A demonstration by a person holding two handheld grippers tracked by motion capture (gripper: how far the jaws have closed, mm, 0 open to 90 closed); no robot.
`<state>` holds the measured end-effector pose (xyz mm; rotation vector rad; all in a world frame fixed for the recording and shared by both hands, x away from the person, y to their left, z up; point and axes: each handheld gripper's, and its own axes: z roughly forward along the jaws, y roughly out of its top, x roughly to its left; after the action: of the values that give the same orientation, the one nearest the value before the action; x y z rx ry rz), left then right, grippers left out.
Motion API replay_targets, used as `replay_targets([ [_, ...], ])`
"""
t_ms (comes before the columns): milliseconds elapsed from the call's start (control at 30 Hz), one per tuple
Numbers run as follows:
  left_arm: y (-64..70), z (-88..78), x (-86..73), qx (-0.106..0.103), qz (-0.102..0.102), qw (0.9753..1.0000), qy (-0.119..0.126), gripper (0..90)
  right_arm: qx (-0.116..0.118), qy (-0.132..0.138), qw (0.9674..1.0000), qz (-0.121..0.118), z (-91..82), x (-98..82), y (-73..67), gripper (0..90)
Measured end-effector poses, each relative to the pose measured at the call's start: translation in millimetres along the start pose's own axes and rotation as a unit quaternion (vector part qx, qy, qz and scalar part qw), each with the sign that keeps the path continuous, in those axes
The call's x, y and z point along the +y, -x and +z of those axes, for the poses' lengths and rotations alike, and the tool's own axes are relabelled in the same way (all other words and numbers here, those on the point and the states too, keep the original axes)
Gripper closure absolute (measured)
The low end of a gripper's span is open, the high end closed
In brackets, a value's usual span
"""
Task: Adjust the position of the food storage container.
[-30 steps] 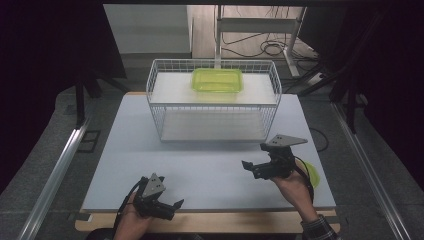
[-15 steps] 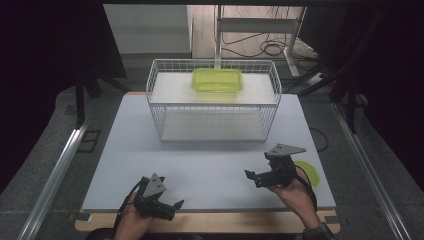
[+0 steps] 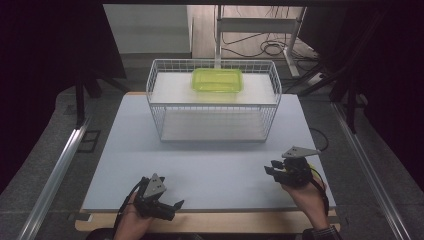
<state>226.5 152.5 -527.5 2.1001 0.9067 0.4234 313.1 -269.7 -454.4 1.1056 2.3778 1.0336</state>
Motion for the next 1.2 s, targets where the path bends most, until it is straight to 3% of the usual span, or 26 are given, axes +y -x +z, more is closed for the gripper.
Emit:
replay_targets([
  [267,0.2,0.0,0.1,0.000,0.001,1.0000,-0.001,0.7,-0.043,0.015,0.9985,0.028,-22.1,-14.9,22.9,88.6],
  [400,0.4,0.3,0.2,0.000,0.002,1.0000,-0.002,0.8,-0.070,0.022,0.9961,0.049,-32.5,-24.0,34.1,89.1],
  [733,0.4,0.8,0.3,0.001,0.004,1.0000,-0.005,0.9,-0.135,0.029,0.9860,0.094,-55.9,-49.1,66.5,89.2],
  [933,0.9,1.1,0.3,0.003,0.006,1.0000,-0.007,0.9,-0.152,0.026,0.9813,0.115,-60.3,-60.4,78.1,89.2],
  [1200,1.2,1.3,0.2,0.003,0.006,0.9999,-0.009,1.0,-0.169,0.015,0.9785,0.118,-62.3,-68.5,82.2,89.2],
])
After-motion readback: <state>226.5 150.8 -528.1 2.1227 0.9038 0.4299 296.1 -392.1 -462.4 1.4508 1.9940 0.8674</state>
